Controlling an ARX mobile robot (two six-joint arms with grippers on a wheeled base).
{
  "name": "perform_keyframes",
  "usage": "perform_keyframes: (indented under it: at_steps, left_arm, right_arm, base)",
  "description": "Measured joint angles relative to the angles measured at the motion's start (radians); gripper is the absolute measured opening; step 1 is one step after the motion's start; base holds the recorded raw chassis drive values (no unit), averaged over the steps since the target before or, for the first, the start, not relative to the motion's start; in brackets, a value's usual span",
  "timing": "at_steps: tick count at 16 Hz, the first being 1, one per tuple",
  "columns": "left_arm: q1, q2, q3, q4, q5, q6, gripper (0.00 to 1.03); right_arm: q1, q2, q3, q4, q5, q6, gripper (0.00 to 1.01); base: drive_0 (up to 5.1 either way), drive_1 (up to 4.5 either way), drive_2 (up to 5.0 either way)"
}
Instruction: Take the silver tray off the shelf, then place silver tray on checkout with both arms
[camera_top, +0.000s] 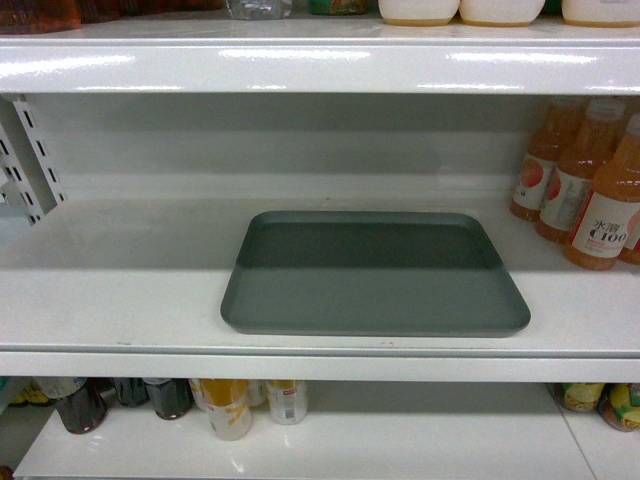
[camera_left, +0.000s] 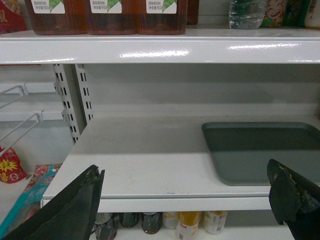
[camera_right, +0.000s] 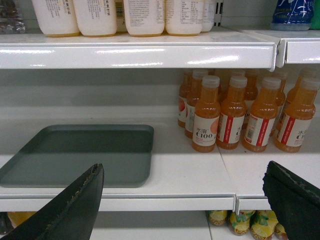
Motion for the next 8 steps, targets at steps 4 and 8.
perform_keyframes:
  at_steps: [4,8]
  left_arm:
    - [0.000,0.000,0.000,0.000,0.000,0.000,0.98]
    - [0.000,0.000,0.000,0.000,0.000,0.000,0.98]
  right_arm:
    - [0.000,0.000,0.000,0.000,0.000,0.000,0.98]
    - [0.000,0.000,0.000,0.000,0.000,0.000,0.98]
  base:
    - [0.0,0.00,0.0]
    - [0.0,0.00,0.0]
